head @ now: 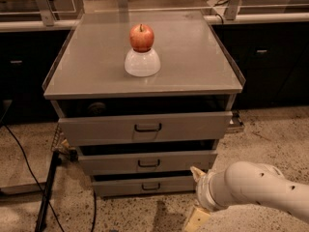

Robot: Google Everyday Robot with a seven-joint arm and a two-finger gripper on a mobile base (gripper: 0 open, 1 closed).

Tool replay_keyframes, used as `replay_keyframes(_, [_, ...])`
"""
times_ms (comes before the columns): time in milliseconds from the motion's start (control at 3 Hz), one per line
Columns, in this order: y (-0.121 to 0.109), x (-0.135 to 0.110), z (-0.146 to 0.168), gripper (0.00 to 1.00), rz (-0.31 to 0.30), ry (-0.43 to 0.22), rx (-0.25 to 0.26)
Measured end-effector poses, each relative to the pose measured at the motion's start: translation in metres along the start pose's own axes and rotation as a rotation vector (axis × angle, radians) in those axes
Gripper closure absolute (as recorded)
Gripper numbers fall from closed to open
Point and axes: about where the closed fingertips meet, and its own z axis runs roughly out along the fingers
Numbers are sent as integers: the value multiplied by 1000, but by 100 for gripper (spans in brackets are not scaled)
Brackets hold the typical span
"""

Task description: Open middle drawer

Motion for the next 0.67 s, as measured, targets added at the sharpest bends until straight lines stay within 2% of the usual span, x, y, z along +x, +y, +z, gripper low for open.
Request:
replay_keyframes(333, [-6, 9, 24, 0, -31, -27, 24])
replay_keyframes(667, [-25, 9, 48, 0, -61, -100, 73])
